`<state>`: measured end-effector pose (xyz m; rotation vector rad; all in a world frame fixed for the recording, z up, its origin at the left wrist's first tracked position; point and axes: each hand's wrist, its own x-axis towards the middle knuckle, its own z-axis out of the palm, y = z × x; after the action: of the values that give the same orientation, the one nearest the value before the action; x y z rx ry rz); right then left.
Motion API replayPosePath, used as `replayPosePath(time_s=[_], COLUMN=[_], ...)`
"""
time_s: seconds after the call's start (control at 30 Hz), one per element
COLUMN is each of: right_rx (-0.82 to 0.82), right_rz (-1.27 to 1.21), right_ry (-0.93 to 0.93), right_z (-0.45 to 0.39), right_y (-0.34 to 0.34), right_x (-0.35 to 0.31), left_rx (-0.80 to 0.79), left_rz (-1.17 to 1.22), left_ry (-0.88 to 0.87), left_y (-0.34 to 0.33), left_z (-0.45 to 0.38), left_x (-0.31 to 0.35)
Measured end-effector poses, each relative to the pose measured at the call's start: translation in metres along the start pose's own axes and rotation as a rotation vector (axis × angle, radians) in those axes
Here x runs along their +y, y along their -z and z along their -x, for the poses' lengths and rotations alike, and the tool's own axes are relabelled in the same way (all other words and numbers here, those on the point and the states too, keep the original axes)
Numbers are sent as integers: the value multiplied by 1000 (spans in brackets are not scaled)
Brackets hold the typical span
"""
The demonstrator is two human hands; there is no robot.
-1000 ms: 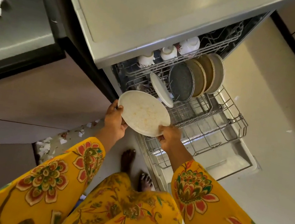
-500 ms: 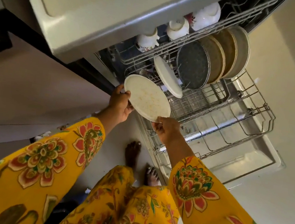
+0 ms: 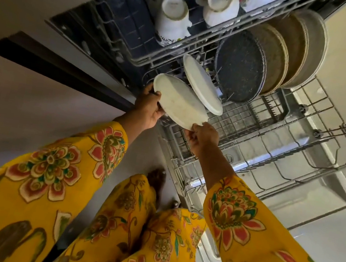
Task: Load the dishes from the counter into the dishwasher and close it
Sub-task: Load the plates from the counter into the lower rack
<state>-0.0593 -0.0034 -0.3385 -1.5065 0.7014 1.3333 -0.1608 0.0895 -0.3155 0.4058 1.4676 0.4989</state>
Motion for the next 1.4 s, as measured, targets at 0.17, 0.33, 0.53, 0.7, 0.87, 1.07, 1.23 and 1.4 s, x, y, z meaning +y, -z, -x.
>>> replayPosePath(time_s=[0.17, 0.33, 0.53, 0.7, 0.87, 1.07, 1.23, 1.4], right_rx=[-7, -24, -4, -28, -47, -69, -90, -129], right_rz=[14, 2, 95, 142, 299, 367, 401, 417], right_ry=[18, -13, -15, 7, 44, 85, 147, 171], right_z=[-10, -16, -28, -28, -27, -2, 37, 76], right_y=[-4, -5, -7, -6, -6, -1, 0, -3], right_x=[-4, -14, -15, -16, -17, -19, -24, -28], left_rx=[-19, -22, -5, -73, -91, -86, -89, -82], left_rz=[22, 41, -24, -259, -338, -289, -193, -79], left_ry=[-17, -18, -56, 3, 25, 51, 55, 57], left_y=[-7, -15, -23, -28, -22, -11, -6, 1], left_z=[-19, -29, -35, -24, -17, 7, 42, 81], left_x=[0, 2, 1, 0, 0, -2, 3, 10])
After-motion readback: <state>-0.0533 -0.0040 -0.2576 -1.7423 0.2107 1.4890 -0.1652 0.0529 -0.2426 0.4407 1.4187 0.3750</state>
